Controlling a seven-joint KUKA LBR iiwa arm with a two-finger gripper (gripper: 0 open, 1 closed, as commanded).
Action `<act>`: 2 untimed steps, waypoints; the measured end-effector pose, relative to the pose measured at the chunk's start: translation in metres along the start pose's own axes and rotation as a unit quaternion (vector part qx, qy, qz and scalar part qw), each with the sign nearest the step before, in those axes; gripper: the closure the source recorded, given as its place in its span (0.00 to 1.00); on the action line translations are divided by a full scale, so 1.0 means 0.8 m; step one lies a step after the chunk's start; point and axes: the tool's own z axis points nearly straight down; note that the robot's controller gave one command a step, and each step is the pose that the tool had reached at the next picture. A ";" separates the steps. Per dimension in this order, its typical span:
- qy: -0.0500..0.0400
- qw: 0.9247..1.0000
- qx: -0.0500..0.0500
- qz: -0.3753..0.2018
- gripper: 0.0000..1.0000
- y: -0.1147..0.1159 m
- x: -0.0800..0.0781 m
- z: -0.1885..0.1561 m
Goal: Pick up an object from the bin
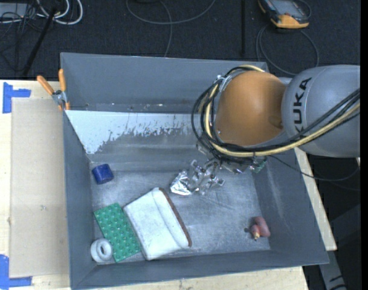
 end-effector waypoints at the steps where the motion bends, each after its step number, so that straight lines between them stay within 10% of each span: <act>1: 0.000 1.000 -0.001 0.002 1.00 0.000 -0.001 -0.001; 2: -0.001 1.000 0.001 0.004 1.00 0.000 -0.002 -0.048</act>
Offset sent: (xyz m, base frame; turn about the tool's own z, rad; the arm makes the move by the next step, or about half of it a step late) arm -0.0001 0.0002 0.0016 0.0000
